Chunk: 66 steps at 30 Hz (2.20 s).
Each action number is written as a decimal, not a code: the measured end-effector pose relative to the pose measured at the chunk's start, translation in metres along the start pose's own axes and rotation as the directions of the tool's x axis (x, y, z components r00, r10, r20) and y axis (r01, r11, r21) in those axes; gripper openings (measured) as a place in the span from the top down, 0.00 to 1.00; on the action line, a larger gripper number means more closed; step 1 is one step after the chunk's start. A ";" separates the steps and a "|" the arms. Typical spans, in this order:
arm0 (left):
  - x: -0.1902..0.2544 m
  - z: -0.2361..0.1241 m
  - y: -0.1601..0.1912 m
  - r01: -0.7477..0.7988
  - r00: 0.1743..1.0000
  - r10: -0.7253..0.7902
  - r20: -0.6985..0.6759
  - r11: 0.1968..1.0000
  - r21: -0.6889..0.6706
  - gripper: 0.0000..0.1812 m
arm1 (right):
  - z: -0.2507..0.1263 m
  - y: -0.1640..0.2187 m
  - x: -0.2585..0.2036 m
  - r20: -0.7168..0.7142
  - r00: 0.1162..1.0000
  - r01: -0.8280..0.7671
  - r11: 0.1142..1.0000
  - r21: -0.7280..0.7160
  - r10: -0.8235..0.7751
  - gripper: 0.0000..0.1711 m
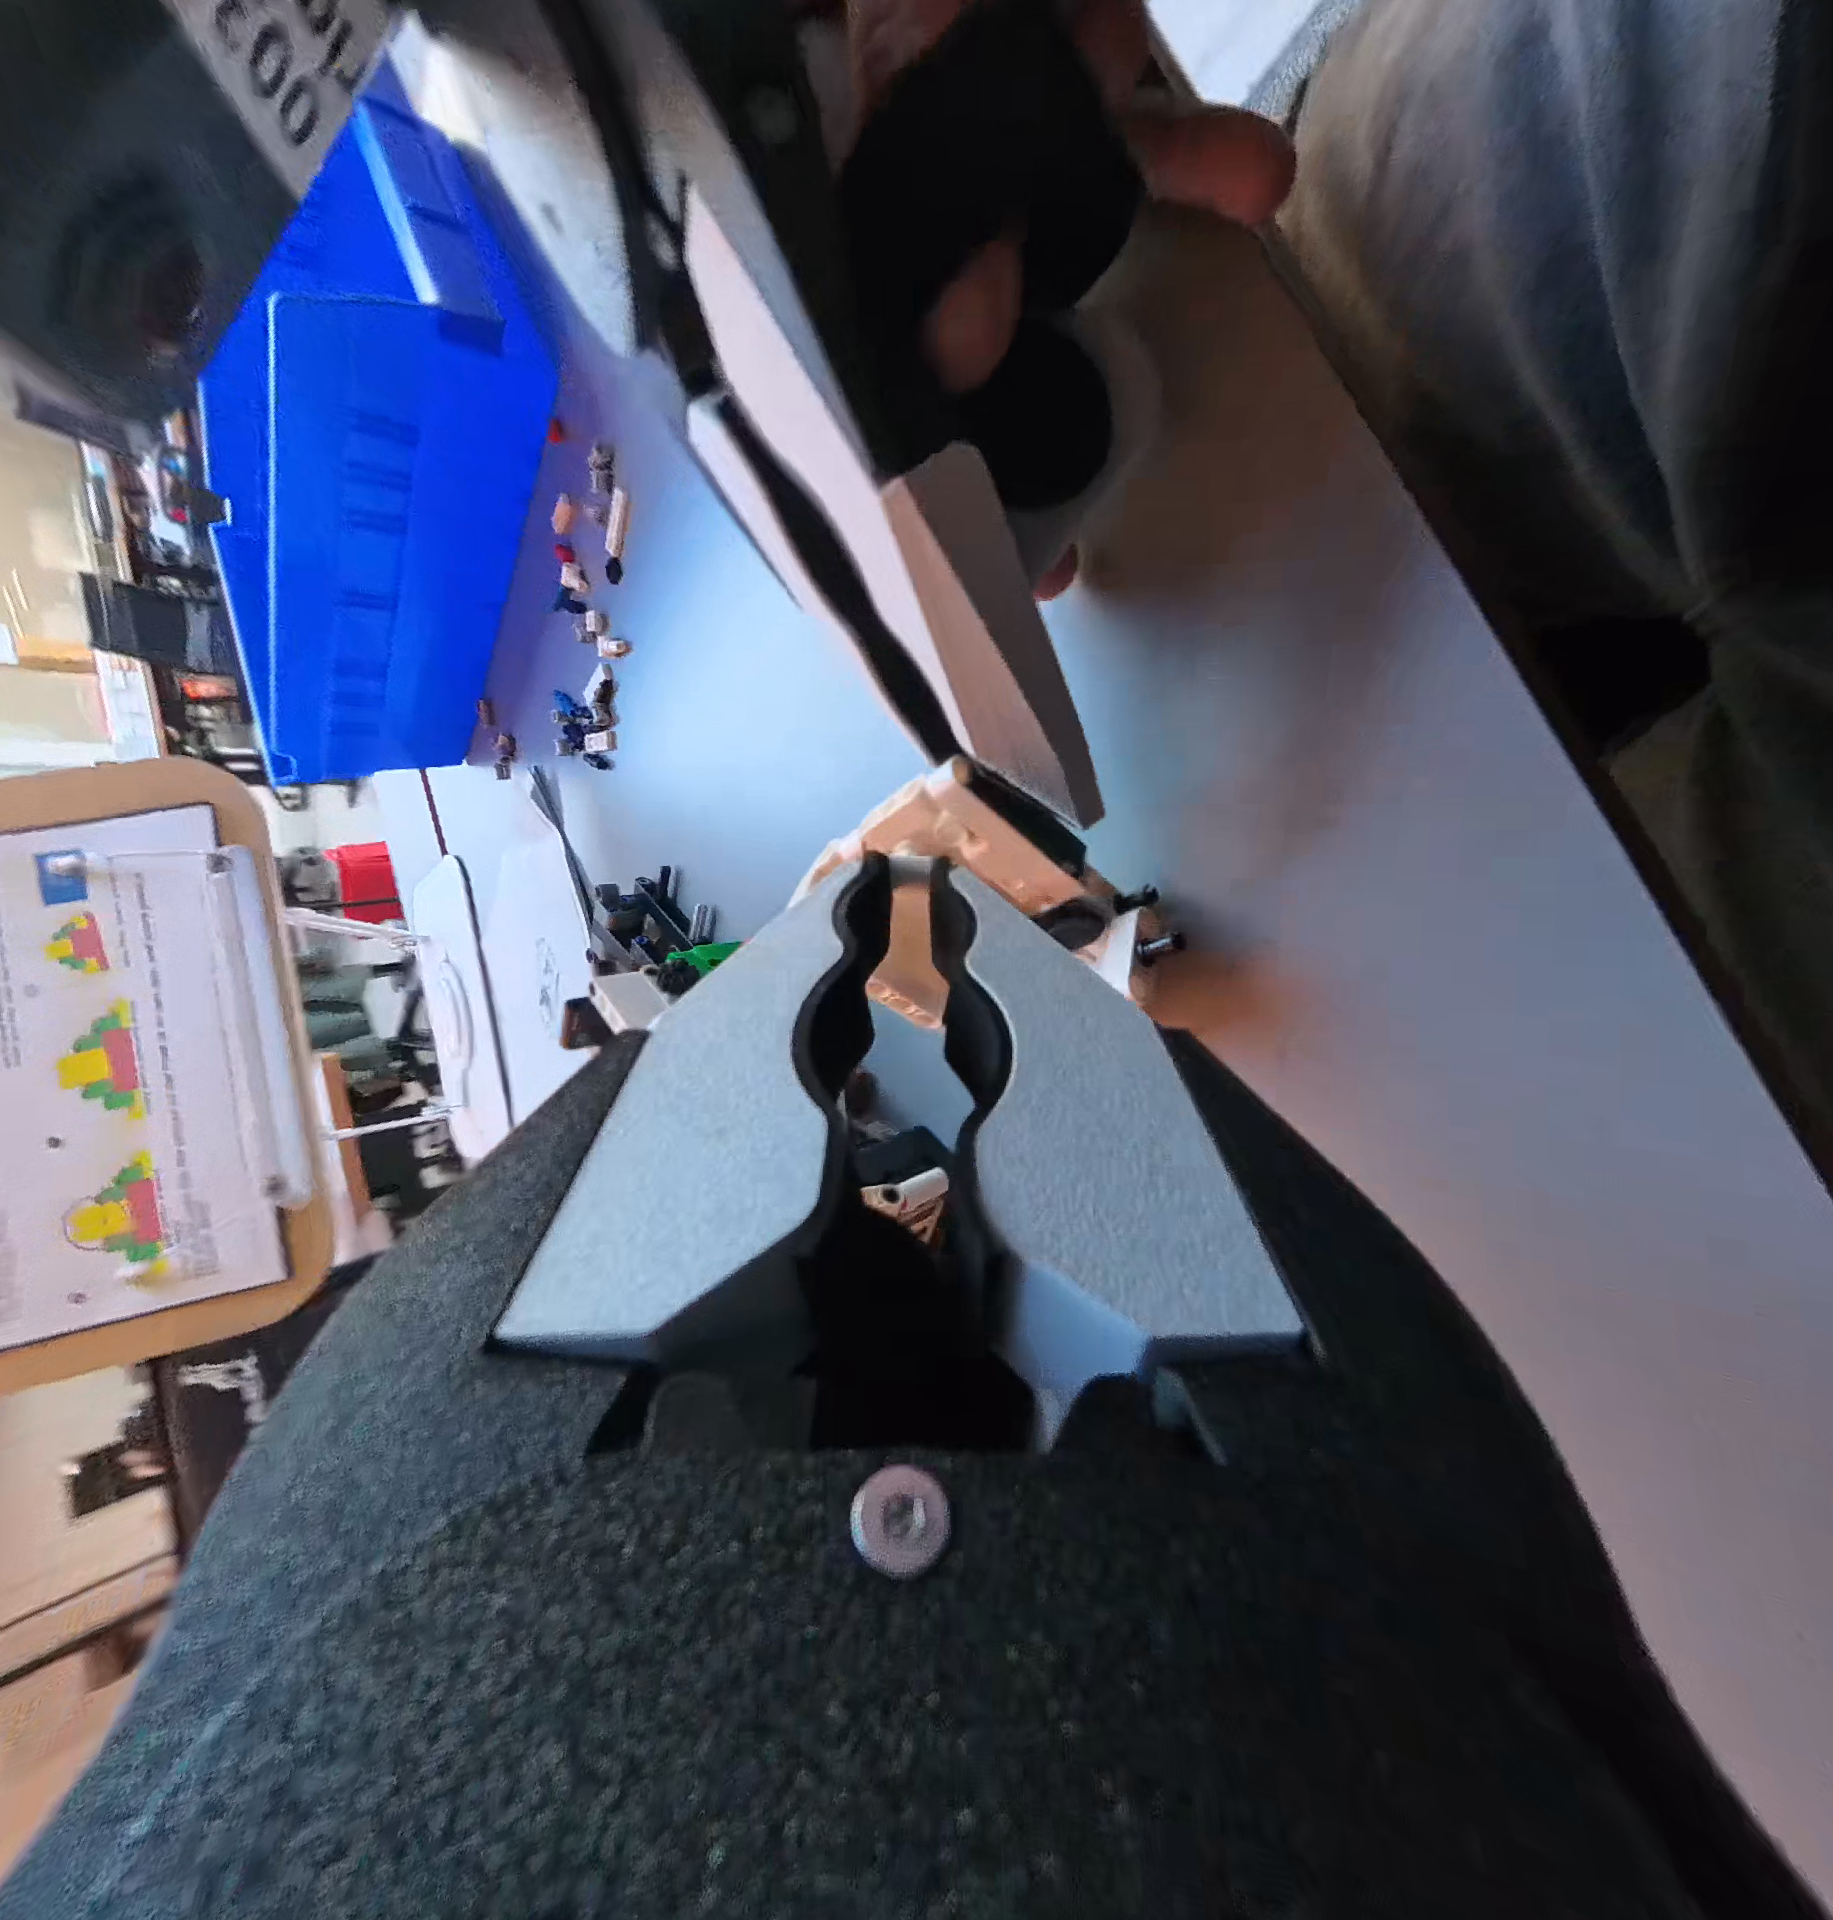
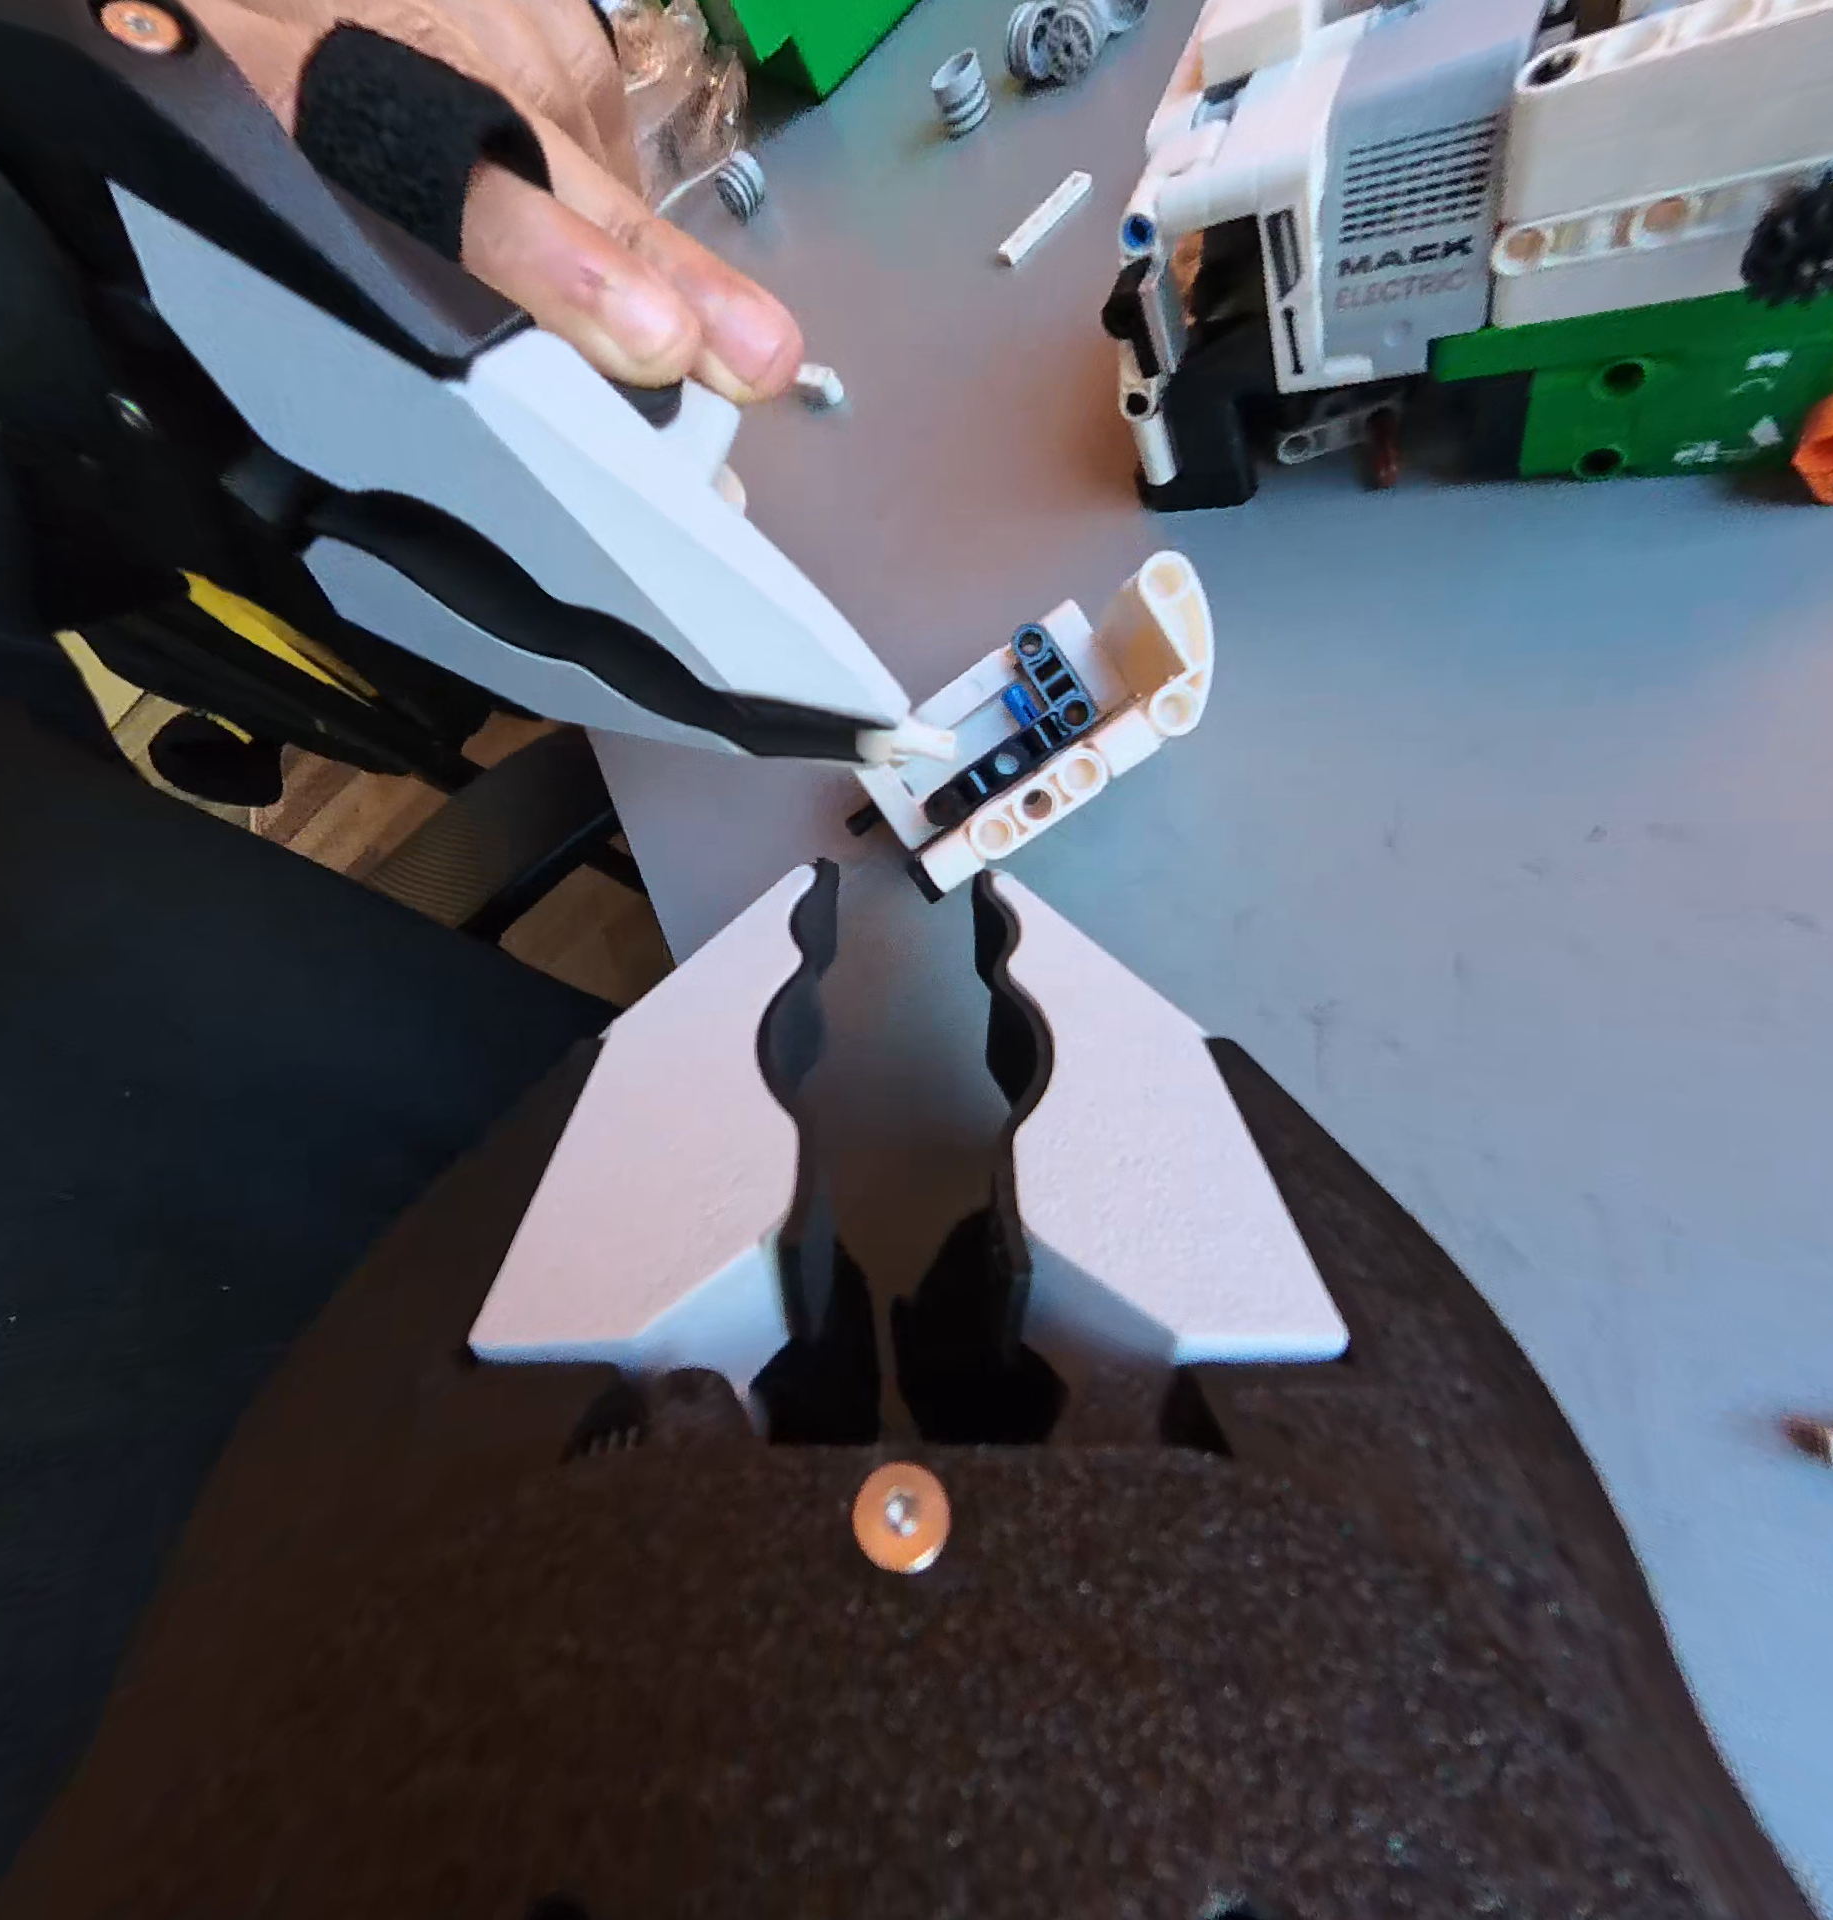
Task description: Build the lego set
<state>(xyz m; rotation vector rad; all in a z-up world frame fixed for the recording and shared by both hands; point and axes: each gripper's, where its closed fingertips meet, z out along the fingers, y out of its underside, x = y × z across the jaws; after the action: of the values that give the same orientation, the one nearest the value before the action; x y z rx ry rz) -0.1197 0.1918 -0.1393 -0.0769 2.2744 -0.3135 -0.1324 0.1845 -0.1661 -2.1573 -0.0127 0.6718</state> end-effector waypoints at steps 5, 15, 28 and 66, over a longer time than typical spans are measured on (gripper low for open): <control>-0.010 0.003 0.000 0.367 0.930 -0.364 -0.051 0.928 0.069 0.97 | -0.011 0.006 0.009 -0.045 0.998 -0.041 0.999 0.014 0.042 0.84; -0.025 -0.016 -0.012 0.891 0.445 -0.834 -0.326 0.374 0.258 0.96 | -0.017 0.017 -0.008 -0.005 0.999 0.036 0.999 -0.015 -0.036 0.84; -0.028 -0.055 -0.053 0.688 0.700 -0.695 -0.164 0.594 0.417 0.96 | -0.058 -0.053 -0.059 0.533 0.846 -0.140 0.964 0.225 -0.001 0.87; -0.061 -0.025 -0.025 0.859 -0.089 -0.856 -0.510 -0.325 0.396 0.92 | -0.071 -0.064 -0.016 -0.304 0.745 0.664 0.616 0.424 -0.593 0.98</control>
<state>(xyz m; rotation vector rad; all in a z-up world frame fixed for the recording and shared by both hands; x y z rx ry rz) -0.0991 0.1827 -0.0727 -1.5558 1.3193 -1.9636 -0.0986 0.1690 -0.0765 -1.5083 -0.4624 0.0773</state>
